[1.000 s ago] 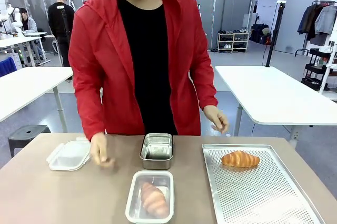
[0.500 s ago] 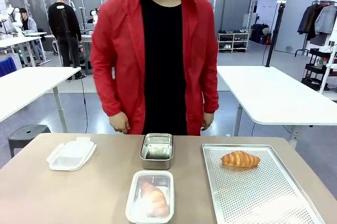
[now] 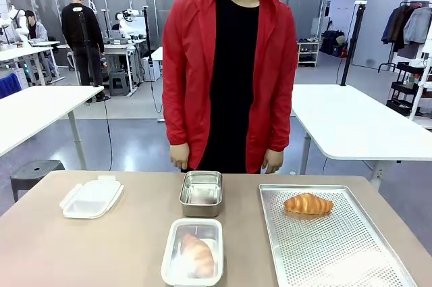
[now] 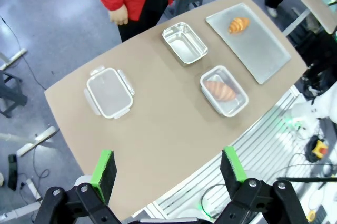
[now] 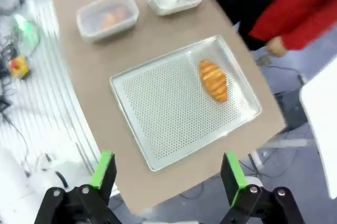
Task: Place the bread into the airtight container.
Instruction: Pick up a Butter Roll and place it into an empty Airtight Container.
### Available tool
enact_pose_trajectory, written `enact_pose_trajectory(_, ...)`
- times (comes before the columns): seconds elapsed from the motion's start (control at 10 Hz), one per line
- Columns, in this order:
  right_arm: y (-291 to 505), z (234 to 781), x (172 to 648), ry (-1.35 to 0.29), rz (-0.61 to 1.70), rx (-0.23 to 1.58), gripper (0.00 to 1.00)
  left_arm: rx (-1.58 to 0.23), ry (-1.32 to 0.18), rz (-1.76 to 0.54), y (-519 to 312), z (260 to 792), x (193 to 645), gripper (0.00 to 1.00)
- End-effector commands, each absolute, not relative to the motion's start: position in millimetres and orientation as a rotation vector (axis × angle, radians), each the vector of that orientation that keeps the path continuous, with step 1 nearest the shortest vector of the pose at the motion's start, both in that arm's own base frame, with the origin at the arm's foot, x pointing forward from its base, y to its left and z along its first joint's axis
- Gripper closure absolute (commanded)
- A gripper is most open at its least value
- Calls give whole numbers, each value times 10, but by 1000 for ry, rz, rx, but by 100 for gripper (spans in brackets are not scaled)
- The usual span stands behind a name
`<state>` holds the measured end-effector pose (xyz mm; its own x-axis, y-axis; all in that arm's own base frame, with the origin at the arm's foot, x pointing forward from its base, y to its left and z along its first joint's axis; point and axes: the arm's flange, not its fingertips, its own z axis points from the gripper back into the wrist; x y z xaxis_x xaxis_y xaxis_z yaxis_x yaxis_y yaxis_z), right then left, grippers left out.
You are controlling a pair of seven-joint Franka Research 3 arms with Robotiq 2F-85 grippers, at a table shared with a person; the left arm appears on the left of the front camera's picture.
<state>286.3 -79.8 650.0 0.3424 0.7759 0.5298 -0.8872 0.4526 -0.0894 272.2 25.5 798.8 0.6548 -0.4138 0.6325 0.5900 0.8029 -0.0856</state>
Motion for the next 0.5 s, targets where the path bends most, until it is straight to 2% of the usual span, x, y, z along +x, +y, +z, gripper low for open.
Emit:
enact_pose_trajectory(0.0, -608, 6236, 3438, -419, 1294, 90, 0, -299, -646, -599, 255, 8000, 2720, 0)
enact_pose_trajectory(0.2, -187, 5816, 3828, -344, 1440, -27, 0, -299, -646, -599, 255, 8000, 2720, 0)
enact_pose_trajectory(0.4, 99, 5474, 4099, -281, 1559, -46, 0, -299, -646, -599, 255, 8000, 2720, 0)
